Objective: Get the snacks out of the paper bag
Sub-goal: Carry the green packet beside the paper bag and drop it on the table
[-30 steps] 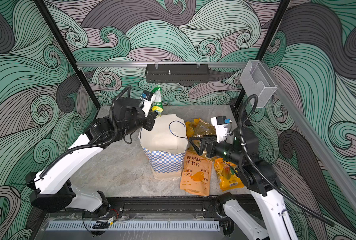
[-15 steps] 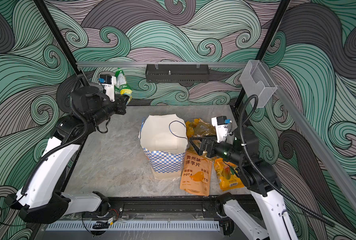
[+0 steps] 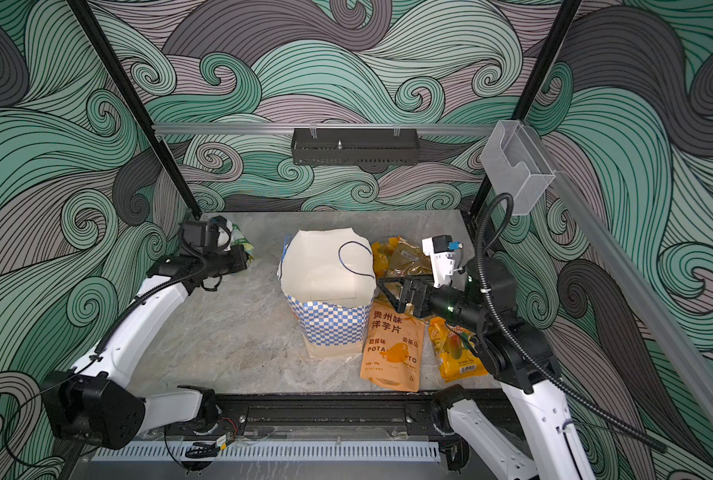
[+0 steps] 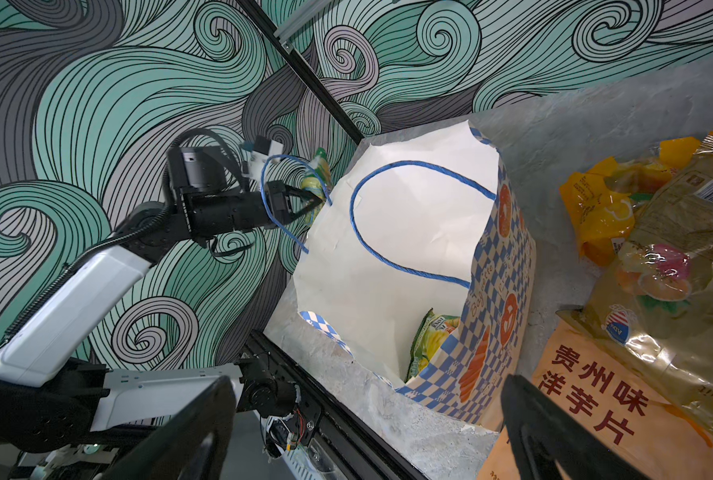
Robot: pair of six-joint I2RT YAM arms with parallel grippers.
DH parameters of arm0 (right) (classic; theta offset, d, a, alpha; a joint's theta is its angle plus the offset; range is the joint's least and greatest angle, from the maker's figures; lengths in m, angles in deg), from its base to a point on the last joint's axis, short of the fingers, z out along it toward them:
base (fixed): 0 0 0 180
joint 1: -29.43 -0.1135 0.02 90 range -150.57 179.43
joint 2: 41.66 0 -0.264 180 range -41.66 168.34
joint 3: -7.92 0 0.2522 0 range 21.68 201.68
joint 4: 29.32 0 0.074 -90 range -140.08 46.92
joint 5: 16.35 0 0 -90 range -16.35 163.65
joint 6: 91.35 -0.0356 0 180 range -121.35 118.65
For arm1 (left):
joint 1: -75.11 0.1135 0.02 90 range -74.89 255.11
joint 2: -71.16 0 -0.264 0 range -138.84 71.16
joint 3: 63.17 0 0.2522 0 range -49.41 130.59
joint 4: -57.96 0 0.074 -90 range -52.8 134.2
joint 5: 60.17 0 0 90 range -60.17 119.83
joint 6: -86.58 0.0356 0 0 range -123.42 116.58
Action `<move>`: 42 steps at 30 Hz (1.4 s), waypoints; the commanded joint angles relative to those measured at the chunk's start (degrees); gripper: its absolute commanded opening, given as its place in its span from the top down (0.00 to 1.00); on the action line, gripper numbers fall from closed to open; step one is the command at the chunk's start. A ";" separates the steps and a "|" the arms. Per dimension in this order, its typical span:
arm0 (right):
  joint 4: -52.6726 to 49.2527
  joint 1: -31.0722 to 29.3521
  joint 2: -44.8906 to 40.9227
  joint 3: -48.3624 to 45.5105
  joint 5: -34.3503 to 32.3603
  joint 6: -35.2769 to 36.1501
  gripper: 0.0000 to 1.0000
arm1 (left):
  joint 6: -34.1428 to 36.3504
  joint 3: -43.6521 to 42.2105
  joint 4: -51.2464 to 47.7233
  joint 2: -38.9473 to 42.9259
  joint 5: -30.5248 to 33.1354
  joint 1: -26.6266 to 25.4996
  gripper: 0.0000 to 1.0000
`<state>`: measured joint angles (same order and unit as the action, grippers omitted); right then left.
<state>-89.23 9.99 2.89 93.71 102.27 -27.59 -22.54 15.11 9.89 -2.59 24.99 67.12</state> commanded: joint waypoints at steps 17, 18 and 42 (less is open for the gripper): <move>-1.40 -0.27 -0.17 -1.65 0.32 1.51 0.00 | -5.31 -6.64 13.59 -19.32 -9.03 0.52 1.00; -1.35 -0.30 -0.13 -1.50 0.21 1.63 0.00 | -5.49 -6.59 13.58 -19.78 -9.15 0.52 1.00; -0.29 -0.34 0.32 -0.49 0.65 0.24 0.00 | -3.45 9.37 5.82 4.32 -7.53 -0.13 0.53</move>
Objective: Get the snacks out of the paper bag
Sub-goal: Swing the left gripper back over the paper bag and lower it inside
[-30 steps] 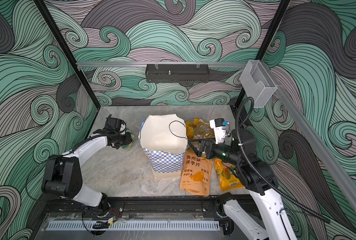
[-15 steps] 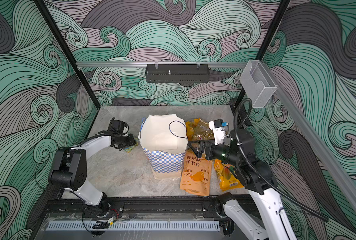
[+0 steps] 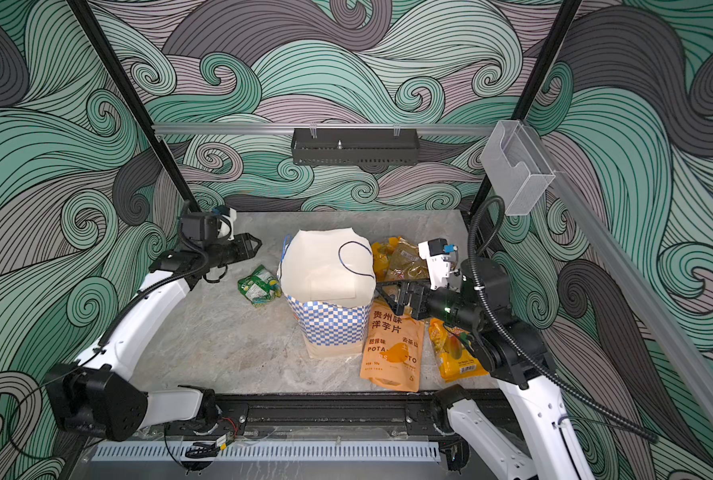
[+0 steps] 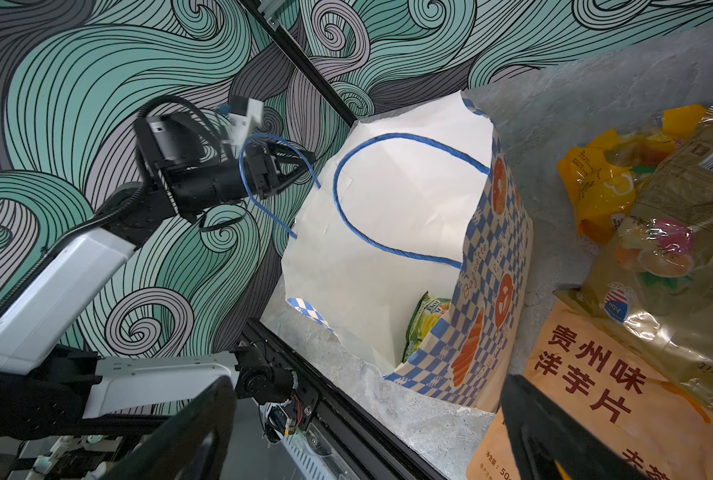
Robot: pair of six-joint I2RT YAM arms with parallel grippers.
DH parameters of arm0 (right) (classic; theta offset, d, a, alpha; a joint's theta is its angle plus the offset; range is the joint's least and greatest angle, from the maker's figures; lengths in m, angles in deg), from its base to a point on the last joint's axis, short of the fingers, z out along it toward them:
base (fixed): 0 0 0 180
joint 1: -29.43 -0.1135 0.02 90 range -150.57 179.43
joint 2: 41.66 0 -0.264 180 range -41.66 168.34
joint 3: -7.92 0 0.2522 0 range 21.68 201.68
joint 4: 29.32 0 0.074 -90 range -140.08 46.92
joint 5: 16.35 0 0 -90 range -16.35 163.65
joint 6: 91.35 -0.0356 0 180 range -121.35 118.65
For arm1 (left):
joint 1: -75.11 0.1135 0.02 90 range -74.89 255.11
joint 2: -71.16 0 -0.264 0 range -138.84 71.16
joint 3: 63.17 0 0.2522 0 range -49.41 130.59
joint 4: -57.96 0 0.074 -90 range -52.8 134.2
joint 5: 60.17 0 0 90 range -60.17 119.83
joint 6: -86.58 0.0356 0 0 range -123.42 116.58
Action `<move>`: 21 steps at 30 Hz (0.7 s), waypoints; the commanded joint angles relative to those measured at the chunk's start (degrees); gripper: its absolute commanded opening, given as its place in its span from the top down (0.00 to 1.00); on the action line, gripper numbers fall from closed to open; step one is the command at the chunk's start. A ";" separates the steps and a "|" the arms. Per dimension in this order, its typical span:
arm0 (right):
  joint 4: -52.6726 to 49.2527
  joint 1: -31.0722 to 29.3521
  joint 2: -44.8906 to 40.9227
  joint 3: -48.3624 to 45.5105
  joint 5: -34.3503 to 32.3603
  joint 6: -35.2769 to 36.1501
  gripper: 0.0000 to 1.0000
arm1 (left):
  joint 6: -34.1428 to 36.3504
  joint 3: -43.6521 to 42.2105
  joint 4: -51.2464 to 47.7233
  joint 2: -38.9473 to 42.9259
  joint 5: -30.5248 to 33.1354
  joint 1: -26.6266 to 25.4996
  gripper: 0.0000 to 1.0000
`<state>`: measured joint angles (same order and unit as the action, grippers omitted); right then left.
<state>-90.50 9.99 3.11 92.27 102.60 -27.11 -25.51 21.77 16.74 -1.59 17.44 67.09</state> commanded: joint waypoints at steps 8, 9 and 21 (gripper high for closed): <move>1.86 -0.34 -0.02 0.21 0.39 -0.85 0.00 | 0.02 14.12 -1.70 7.03 -3.57 -5.36 0.33; 2.00 -0.40 0.05 0.17 0.48 -0.88 0.00 | 0.90 15.65 -2.26 6.69 -3.77 -7.41 0.30; 1.70 -0.43 -0.57 -0.19 0.27 -1.31 0.00 | 10.03 23.38 -5.96 -1.46 1.21 -27.06 0.24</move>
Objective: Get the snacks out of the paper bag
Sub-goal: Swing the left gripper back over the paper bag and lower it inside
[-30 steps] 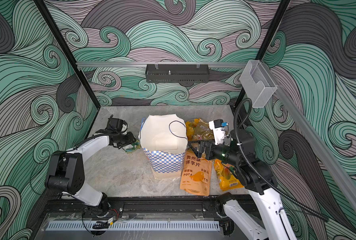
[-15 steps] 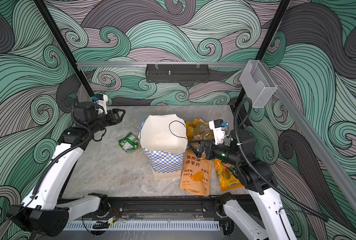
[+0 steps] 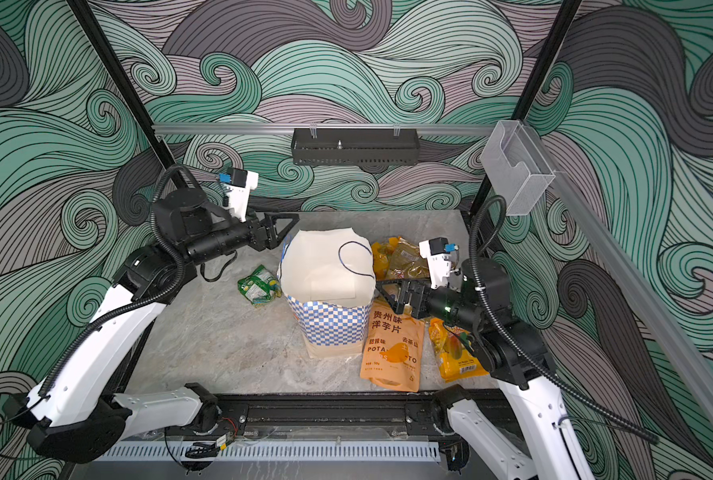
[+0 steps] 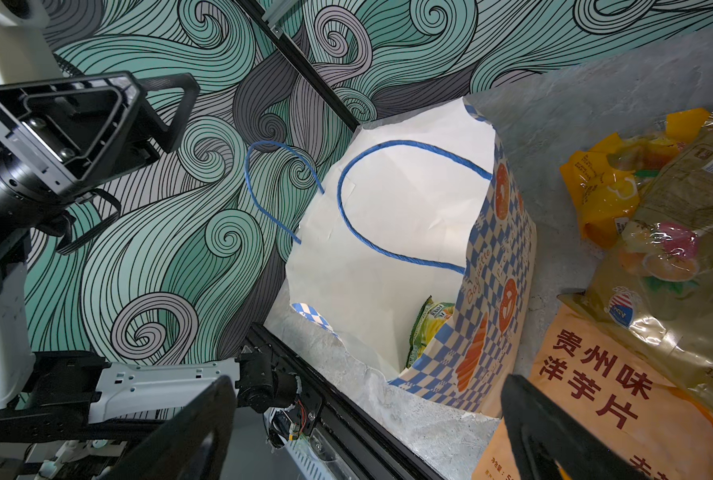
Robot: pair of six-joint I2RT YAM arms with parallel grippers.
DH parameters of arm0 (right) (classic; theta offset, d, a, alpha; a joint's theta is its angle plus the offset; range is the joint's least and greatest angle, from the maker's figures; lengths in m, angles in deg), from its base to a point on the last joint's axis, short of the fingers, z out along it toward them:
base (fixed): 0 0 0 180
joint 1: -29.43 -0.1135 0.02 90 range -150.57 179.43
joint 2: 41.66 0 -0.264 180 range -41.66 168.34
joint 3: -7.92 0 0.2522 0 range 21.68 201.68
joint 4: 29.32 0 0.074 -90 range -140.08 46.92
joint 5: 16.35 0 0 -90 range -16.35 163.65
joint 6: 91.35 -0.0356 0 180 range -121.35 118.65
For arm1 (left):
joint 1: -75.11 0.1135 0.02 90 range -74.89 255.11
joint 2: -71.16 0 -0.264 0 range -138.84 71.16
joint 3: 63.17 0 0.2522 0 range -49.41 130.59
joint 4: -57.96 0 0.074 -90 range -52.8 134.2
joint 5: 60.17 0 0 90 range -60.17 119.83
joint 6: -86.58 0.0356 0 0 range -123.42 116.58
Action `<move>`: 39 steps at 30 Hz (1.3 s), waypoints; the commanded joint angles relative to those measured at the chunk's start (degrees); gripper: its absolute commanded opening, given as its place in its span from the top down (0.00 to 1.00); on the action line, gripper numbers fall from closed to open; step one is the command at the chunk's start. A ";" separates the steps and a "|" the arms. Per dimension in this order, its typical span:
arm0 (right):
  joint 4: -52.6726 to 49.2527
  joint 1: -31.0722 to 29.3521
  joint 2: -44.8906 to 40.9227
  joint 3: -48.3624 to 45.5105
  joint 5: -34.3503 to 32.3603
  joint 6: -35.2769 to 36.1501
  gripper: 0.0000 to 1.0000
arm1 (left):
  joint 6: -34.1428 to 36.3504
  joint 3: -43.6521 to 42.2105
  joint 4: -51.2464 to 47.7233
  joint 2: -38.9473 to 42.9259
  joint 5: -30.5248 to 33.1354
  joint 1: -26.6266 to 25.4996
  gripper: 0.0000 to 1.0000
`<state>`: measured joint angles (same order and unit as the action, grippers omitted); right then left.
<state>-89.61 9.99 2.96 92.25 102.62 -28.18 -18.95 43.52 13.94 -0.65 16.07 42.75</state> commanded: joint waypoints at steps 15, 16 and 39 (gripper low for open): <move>1.24 -0.42 -0.19 -0.69 0.21 -0.20 0.00 | 11.17 4.75 -16.98 -16.34 24.71 -11.59 0.37; 1.29 -0.42 -0.15 -0.77 0.21 -0.17 0.00 | 11.35 4.52 -17.17 -16.83 24.67 -11.58 0.38; 1.29 -0.52 0.29 -0.34 0.50 -0.28 0.00 | 9.80 4.99 -25.02 -28.89 10.73 -11.60 0.41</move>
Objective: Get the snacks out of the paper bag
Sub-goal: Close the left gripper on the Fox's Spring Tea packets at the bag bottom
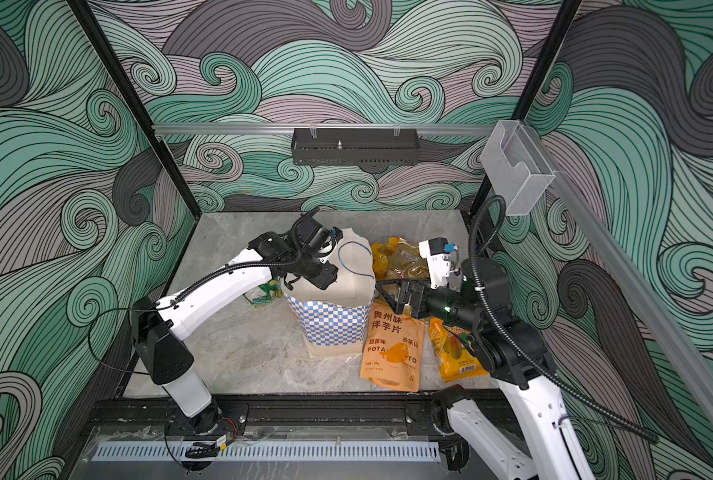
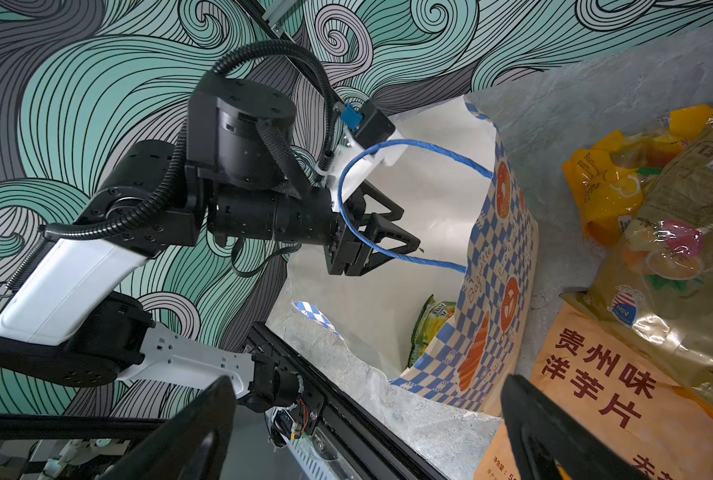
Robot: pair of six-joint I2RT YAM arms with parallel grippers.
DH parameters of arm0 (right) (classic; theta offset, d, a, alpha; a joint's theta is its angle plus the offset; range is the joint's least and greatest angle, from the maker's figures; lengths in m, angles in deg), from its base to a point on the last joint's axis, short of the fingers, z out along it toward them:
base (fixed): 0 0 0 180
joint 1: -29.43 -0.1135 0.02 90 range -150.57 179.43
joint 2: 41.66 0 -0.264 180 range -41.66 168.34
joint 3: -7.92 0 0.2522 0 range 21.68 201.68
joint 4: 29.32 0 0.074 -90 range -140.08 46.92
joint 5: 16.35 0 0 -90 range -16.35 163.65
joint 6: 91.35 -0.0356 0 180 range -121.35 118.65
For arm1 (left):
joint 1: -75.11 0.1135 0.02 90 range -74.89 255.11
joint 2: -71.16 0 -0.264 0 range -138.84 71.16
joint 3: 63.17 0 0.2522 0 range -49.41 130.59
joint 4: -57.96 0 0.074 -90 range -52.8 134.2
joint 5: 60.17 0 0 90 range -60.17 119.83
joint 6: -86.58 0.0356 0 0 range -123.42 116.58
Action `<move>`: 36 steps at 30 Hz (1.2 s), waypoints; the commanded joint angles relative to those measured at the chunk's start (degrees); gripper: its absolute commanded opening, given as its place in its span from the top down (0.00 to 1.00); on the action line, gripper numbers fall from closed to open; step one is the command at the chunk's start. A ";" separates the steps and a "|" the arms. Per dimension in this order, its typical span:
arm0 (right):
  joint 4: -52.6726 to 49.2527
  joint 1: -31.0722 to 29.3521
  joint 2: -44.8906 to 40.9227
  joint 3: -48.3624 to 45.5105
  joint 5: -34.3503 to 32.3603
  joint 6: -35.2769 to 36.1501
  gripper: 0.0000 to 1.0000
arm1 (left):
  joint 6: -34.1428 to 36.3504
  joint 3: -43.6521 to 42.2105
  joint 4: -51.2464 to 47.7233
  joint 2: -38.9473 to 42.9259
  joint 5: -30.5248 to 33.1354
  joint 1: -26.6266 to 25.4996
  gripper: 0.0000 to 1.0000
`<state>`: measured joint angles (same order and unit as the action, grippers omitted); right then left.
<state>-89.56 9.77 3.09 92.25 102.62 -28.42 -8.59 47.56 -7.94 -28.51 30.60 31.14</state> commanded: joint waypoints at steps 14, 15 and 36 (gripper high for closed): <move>0.09 -0.32 0.51 -0.16 0.47 0.13 0.00 | -3.76 -5.60 -0.99 -4.01 -14.95 -2.65 0.31; 0.13 -0.38 0.45 -0.16 0.43 0.16 0.00 | -4.02 -6.55 -0.39 -3.99 -15.34 -2.78 0.30; 0.33 -0.45 -0.02 -0.83 0.32 -0.02 0.01 | -2.40 -15.89 4.04 -10.59 -10.56 -5.62 0.14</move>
<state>-89.61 9.70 3.31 92.14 102.62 -28.42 -12.18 32.11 -3.94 -37.41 18.43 26.20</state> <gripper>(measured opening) 0.996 0.864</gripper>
